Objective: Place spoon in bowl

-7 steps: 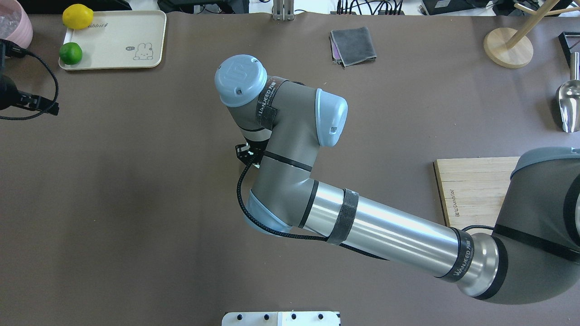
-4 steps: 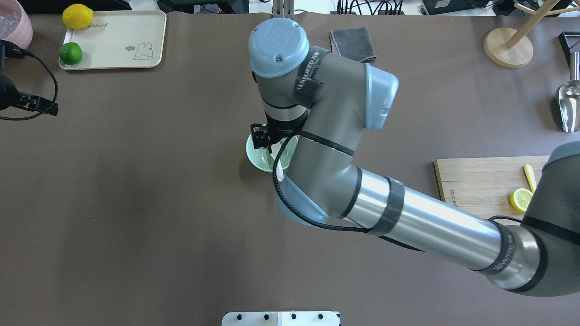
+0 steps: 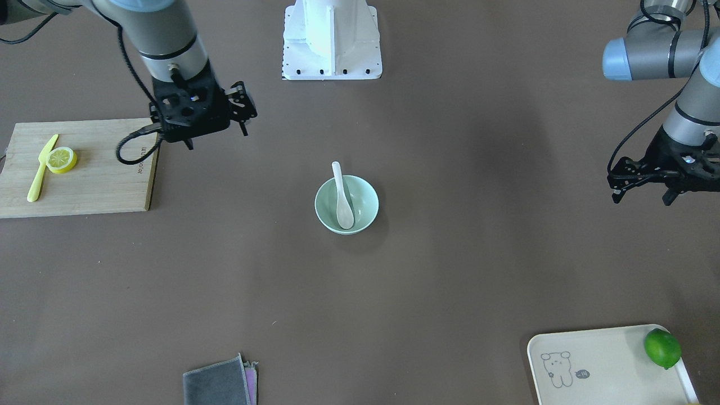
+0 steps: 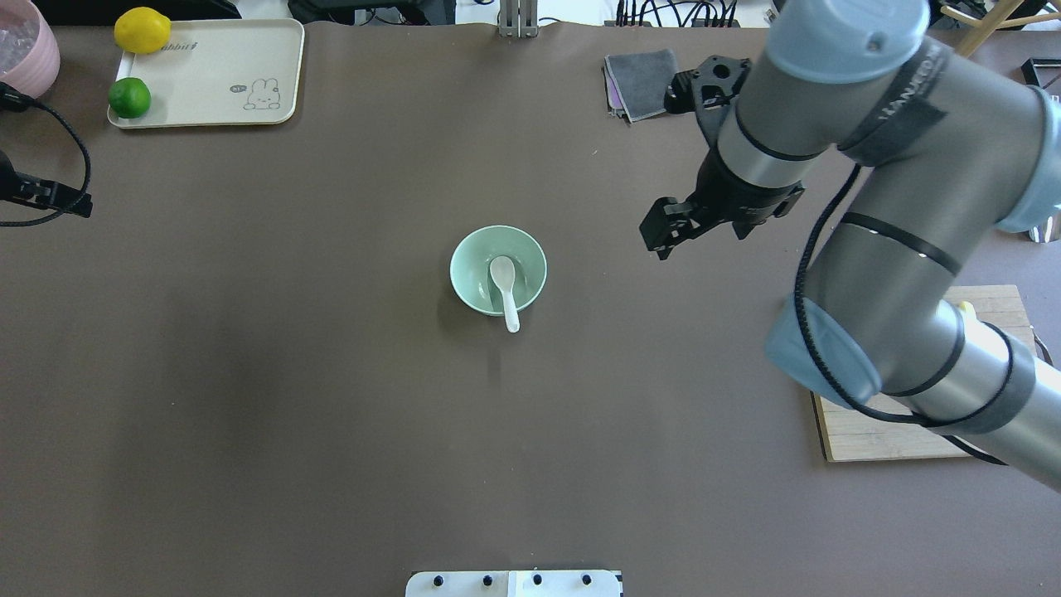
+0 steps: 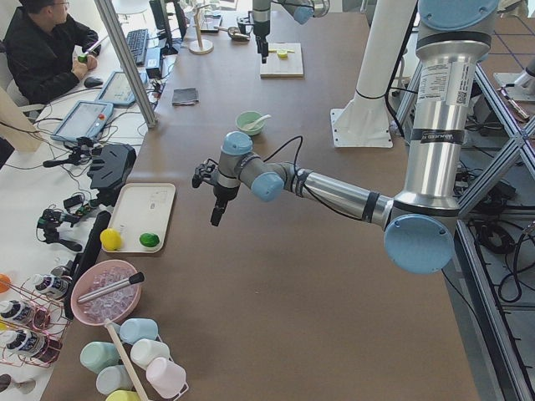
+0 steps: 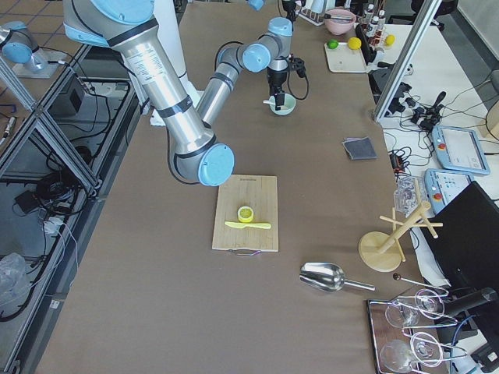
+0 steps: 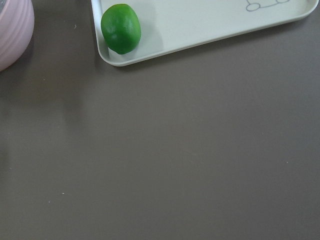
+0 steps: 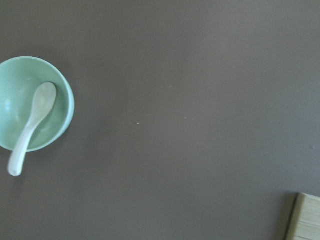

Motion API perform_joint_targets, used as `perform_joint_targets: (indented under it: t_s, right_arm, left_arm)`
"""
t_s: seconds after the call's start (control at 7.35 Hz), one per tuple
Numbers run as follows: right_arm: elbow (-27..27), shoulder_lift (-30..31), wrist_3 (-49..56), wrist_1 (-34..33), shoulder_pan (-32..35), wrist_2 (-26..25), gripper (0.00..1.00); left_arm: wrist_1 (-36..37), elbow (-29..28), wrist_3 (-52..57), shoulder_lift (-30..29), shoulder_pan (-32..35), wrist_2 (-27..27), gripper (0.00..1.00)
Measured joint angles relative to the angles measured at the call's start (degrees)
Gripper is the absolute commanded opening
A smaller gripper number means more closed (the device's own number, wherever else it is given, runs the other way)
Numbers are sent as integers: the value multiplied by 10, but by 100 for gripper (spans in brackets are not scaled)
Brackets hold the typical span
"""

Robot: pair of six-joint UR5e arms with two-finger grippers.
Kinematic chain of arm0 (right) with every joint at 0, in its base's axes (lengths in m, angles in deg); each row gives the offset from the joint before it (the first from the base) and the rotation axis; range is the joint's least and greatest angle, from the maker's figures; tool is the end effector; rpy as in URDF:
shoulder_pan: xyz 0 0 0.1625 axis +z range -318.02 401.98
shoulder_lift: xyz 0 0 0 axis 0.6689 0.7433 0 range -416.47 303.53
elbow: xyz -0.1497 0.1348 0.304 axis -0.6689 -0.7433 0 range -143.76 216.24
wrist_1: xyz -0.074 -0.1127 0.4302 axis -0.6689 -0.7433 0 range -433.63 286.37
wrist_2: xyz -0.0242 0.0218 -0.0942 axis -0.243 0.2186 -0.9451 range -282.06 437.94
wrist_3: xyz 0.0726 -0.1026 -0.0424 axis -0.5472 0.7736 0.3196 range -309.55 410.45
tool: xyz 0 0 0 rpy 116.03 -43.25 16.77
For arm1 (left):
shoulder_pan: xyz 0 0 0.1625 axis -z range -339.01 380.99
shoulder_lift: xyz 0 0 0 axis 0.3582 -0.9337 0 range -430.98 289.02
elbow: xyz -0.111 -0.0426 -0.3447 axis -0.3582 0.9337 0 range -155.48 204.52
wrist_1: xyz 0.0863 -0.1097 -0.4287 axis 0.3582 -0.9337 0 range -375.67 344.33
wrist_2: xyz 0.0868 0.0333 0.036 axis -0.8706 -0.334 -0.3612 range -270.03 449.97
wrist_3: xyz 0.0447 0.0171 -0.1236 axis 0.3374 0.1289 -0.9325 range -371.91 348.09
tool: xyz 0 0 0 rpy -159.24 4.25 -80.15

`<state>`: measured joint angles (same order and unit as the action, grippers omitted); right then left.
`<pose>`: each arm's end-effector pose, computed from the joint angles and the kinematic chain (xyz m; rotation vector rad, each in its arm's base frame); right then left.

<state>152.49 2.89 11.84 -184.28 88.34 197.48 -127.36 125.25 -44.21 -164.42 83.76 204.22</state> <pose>-0.3442 -0.4591 0.1497 0.1383 -0.7832 -0.2462 0.2003 -0.5617 0.4606 0.3316 0.6607 0.0480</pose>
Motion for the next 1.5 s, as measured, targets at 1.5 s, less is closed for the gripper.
perform_joint_targets:
  t_s: [1.5]
  right_arm:
    - [-164,291,495,23,434,132,100]
  left_arm:
    - [160,-27,269,49,292,164,98]
